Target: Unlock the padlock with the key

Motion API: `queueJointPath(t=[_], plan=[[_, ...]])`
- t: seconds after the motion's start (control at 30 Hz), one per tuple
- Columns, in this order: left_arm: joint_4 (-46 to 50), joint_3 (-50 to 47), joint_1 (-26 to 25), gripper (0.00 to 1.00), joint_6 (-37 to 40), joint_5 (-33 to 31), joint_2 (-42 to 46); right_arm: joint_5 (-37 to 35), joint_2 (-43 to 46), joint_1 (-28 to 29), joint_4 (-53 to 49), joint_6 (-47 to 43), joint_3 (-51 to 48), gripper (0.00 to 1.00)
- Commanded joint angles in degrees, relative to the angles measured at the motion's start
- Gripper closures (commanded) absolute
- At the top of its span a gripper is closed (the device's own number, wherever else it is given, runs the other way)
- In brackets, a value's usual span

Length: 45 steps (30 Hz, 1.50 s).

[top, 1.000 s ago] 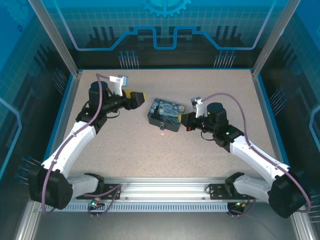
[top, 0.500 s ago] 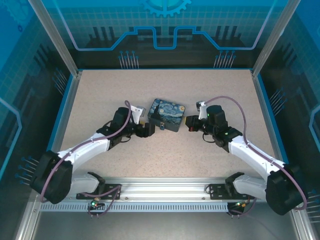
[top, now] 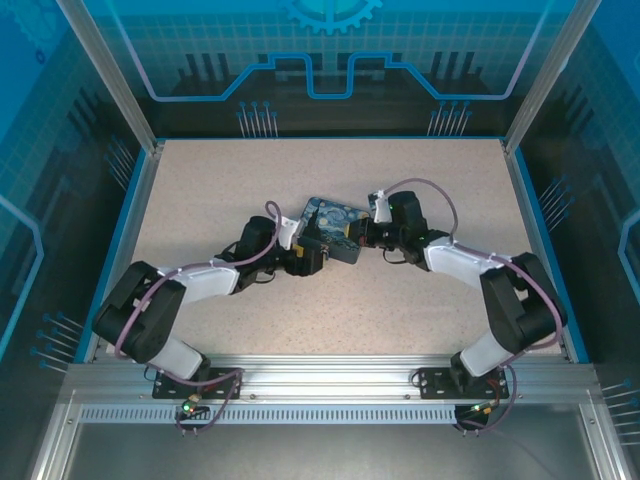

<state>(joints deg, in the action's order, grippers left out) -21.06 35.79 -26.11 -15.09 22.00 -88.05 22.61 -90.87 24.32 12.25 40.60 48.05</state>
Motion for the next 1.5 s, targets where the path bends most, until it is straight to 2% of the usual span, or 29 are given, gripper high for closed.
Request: queueJointPath(t=[0.0,0.2,0.47,0.9,1.03,1.47], plan=[[-3.80,0.16,-0.24,0.15,-0.29,2.04,-1.62,2.81,-3.73,-0.28,1.81,2.59,3.74,1.00],[-6.43,-0.32,-0.25,0.15,-0.07,3.28,-3.69,3.30,-7.19,-0.48,4.71,2.91,4.07,1.00],[-9.04,-0.94,-0.24,0.16,1.07,3.27,-5.11,2.54,-9.44,-0.59,3.56,1.24,3.56,1.00],[-19.65,-3.58,-0.33,0.19,1.40,2.31,-9.88,0.57,-10.47,-0.32,-1.04,0.79,2.66,1.00],[-23.84,-4.50,-0.57,0.21,0.76,0.11,-11.88,0.16,-9.96,0.01,-1.42,0.60,2.66,1.00],[-27.85,-3.64,-2.02,0.24,0.85,-5.91,-17.27,-1.17,-8.86,0.86,-3.08,-0.05,2.66,1.00]])
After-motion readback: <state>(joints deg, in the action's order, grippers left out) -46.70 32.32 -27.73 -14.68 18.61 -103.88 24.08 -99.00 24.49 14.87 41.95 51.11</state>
